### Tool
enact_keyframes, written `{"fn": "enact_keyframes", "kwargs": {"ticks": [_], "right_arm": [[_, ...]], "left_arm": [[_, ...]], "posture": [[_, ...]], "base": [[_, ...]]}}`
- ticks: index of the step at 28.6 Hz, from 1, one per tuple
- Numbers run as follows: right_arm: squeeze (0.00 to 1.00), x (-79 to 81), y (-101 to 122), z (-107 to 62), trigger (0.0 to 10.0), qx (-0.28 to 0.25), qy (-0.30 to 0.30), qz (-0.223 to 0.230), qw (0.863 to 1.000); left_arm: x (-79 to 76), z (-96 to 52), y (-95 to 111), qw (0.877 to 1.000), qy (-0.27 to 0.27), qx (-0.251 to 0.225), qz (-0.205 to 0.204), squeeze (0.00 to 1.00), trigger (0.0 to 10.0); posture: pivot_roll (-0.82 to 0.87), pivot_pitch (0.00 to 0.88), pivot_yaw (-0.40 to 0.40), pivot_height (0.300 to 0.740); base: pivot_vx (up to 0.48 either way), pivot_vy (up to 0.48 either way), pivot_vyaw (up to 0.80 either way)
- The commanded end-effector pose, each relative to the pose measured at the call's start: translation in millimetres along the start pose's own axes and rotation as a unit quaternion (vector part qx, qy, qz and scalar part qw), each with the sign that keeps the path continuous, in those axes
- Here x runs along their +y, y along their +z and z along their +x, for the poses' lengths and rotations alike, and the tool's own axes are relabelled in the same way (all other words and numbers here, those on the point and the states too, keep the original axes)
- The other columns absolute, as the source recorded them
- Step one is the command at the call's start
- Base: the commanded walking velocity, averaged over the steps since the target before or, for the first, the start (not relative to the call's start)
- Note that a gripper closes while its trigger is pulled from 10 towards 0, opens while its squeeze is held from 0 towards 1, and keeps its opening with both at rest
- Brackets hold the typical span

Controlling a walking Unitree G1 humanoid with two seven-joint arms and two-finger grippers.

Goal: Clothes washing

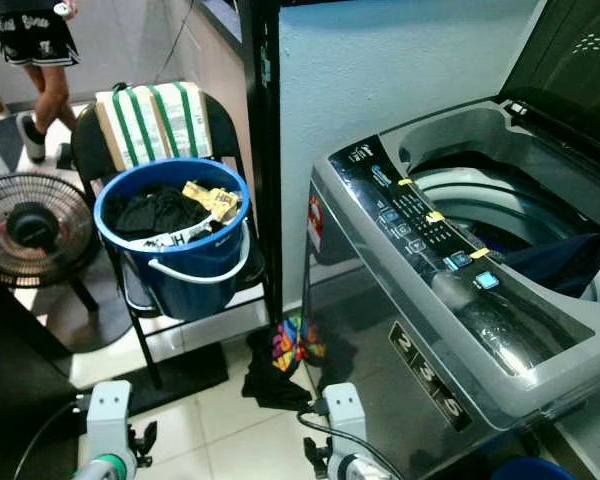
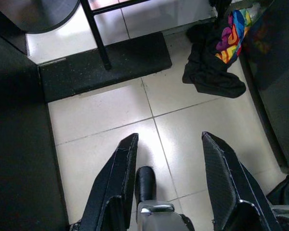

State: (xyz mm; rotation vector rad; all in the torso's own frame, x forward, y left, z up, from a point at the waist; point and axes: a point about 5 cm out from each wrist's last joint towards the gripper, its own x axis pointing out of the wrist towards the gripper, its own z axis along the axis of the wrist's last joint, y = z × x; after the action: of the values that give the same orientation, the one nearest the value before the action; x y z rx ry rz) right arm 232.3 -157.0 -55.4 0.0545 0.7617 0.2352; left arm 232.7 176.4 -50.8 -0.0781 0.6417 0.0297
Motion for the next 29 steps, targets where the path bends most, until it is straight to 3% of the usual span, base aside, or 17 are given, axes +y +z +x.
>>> {"fn": "enact_keyframes", "kwargs": {"ticks": [1,29], "right_arm": [[0.0,2.8,-8.7,-1.2,10.0,0.012,0.001,0.011,1.0],[0.0,-1.2,-9.3,-2.2,10.0,0.016,-0.007,0.013,1.0]], "left_arm": [[5.7,-3.3,-8.5,1.0,0.005,0.016,0.005,0.0,10.0],[0.1,-2.4,-9.3,1.0,-0.004,0.022,0.009,0.0,10.0]], "posture": [[0.0,0.028,0.11,0.74],[-0.01,0.055,0.122,0.74]], "base": [[0.0,0.0,0.0],[0.0,0.0,0.0]]}}
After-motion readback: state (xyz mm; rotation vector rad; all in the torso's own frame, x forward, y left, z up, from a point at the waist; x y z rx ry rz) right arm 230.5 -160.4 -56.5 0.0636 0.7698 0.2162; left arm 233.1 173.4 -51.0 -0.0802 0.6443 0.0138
